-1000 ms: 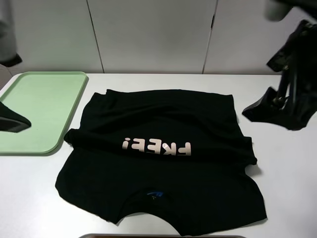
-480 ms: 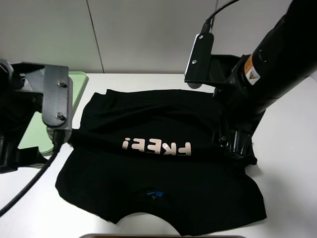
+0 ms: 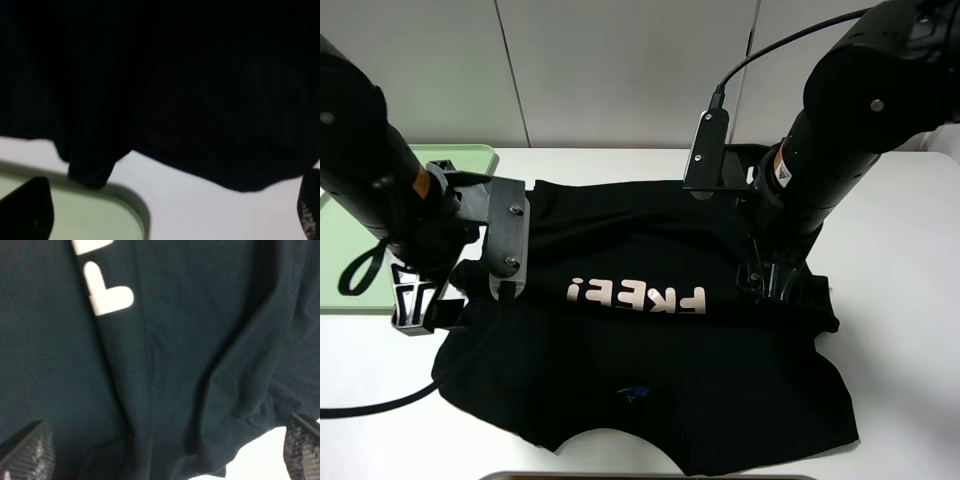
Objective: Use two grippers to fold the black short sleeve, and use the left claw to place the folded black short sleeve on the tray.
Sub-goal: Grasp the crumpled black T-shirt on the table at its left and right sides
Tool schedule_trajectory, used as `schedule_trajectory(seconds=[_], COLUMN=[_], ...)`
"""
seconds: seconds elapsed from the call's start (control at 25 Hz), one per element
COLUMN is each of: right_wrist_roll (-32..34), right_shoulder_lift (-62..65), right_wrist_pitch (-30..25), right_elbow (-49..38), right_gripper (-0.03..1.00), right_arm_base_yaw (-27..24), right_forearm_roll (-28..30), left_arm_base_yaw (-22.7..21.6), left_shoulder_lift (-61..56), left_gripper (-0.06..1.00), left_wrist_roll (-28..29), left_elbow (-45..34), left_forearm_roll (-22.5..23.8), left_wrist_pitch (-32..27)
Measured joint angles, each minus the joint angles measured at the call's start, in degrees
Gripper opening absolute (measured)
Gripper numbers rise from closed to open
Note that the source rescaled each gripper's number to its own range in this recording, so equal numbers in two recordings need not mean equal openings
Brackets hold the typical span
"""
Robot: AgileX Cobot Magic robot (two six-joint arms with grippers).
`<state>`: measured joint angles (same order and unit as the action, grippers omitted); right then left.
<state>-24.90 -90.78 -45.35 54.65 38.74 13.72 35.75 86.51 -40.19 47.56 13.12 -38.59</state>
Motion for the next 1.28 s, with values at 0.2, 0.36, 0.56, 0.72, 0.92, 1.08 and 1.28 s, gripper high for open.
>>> schedule_trajectory(seconds=[0.2,0.36,0.56,0.72,0.92,1.08,1.28], right_wrist_roll=[-3.09,-5.75,-6.26,-6.44,-6.67,-6.81,-6.92], right_shoulder_lift=[-1.69,-2.14,-3.58,-5.83,-9.57,-11.4,-11.72], right_wrist_pitch=[4.45,7.45,9.98,11.91,12.23,12.23,12.23], right_elbow=[-3.25,-5.89,-6.05,-6.05,-6.1,-6.1,-6.1], right_gripper=[1.0,1.0,1.0,1.0,1.0,1.0,1.0], right_arm_base_yaw=[-2.63,-3.92,-4.47,-4.54,-6.15,-7.79,-7.87], right_forearm_roll=[-0.05,0.35,1.03,1.98,3.68,3.83,0.78], left_arm_base_yaw=[0.0,0.0,0.0,0.0,0.0,-0.04,-0.69], left_shoulder_lift=[6.6,12.17,17.07,20.86,23.03,23.03,23.03], left_gripper=[0.97,0.97,0.97,0.96,0.96,0.96,0.96], left_wrist_roll=[-1.75,-1.82,-1.87,-1.87,-1.87,-1.87,-1.87], left_elbow=[0.0,1.43,5.03,7.9,8.15,8.15,8.15], left_forearm_roll=[2.28,3.88,4.09,2.6,2.41,2.41,2.17], left_wrist_pitch=[5.79,8.52,10.02,11.11,11.38,11.38,11.38])
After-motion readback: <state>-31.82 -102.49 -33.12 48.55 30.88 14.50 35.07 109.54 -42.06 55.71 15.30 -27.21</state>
